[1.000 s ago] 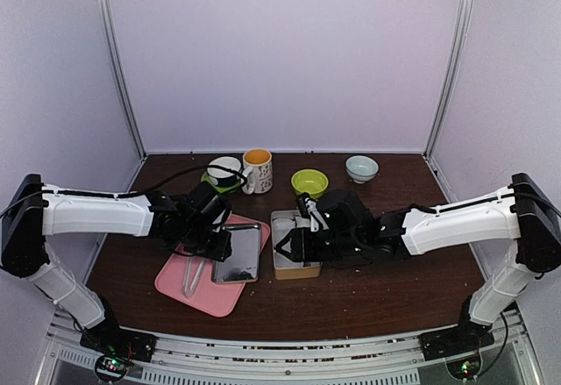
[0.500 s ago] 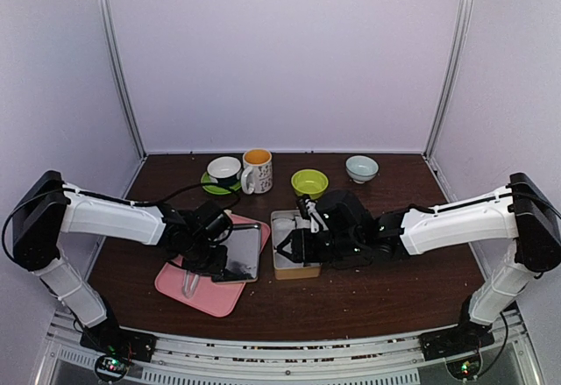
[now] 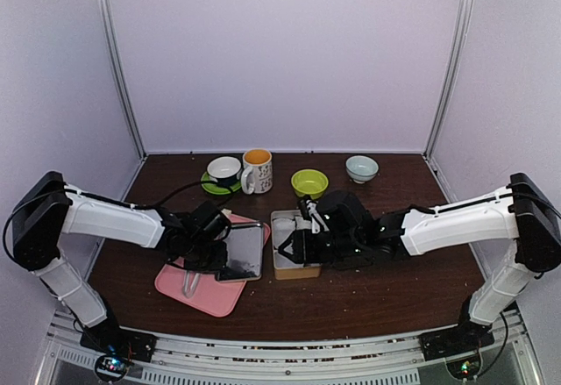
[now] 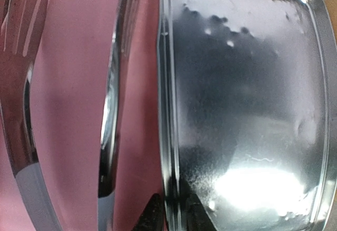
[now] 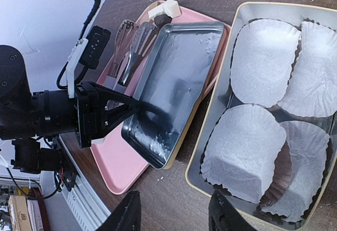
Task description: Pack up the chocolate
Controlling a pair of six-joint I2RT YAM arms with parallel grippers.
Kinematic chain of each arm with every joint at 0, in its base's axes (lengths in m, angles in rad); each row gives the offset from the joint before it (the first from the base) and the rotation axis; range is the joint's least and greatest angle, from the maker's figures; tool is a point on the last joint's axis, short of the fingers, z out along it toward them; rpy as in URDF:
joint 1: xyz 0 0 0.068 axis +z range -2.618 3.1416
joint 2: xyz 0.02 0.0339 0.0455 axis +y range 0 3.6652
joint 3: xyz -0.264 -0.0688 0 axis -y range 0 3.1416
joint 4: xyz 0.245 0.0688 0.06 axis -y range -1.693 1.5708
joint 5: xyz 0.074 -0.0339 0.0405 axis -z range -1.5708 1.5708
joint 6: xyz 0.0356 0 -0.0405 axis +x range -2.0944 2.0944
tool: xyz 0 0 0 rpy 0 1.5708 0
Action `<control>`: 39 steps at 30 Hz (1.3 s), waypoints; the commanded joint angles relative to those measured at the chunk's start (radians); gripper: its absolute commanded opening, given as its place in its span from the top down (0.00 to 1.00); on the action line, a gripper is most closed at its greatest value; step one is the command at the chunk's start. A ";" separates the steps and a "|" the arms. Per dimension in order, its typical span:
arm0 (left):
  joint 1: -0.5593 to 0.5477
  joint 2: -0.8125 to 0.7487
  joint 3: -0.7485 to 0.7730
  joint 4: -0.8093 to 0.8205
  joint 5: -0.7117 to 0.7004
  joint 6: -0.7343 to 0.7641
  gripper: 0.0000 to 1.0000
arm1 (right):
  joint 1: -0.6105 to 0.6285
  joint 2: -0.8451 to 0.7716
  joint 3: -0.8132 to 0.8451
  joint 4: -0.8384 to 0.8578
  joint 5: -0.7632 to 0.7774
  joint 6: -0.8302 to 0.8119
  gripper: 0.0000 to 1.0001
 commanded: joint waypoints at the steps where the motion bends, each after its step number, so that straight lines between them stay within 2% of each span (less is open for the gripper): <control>1: 0.019 0.006 -0.067 0.049 0.027 -0.050 0.85 | 0.003 -0.042 -0.013 0.006 0.031 -0.007 0.56; 7: 0.029 0.002 -0.088 0.089 0.043 -0.046 1.00 | 0.003 -0.049 -0.011 0.001 0.033 -0.011 0.56; 13: 0.026 -0.063 -0.066 0.071 0.021 0.003 1.00 | 0.003 -0.069 -0.006 -0.008 0.040 -0.022 0.56; 22: -0.033 -0.332 -0.061 0.050 -0.089 0.079 1.00 | 0.002 -0.090 0.067 -0.059 0.060 -0.065 0.52; 30: -0.110 -0.443 -0.064 0.068 -0.202 0.089 1.00 | 0.002 -0.069 0.123 -0.064 0.079 -0.062 0.52; 39: -0.154 -0.489 -0.098 0.177 -0.218 0.133 1.00 | 0.001 -0.030 0.162 -0.066 0.096 -0.032 0.54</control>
